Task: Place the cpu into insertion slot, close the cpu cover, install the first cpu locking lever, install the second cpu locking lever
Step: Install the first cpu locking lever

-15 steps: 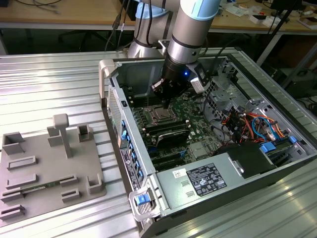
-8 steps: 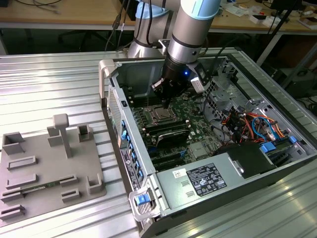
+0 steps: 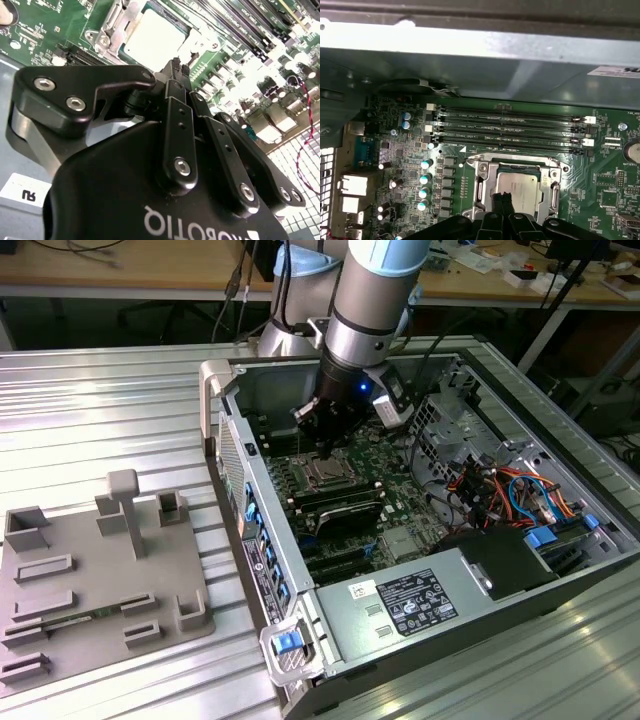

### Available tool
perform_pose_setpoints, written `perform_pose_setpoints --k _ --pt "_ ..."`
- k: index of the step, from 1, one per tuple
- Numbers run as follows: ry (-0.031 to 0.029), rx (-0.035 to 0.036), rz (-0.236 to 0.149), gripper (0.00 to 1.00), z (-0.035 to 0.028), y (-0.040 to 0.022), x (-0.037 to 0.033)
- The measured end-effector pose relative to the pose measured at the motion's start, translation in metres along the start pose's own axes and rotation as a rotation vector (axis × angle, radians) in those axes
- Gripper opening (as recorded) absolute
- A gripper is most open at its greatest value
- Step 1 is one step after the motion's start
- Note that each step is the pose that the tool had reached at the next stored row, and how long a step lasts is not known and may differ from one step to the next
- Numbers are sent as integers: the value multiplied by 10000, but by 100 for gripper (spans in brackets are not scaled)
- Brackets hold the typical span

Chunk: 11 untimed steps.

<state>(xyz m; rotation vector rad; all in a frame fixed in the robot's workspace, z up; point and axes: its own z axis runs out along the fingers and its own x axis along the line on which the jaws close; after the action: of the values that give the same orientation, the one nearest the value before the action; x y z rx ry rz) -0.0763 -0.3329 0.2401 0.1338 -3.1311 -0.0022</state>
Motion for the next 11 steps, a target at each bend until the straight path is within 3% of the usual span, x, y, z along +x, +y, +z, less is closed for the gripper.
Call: perform_pose_setpoints --k 6,8,11 --pt "-24 3 2 11 -64 3 35" --pt "-65 5 0 11 -112 5 56" --pt "-129 11 -1 11 -137 7 79"
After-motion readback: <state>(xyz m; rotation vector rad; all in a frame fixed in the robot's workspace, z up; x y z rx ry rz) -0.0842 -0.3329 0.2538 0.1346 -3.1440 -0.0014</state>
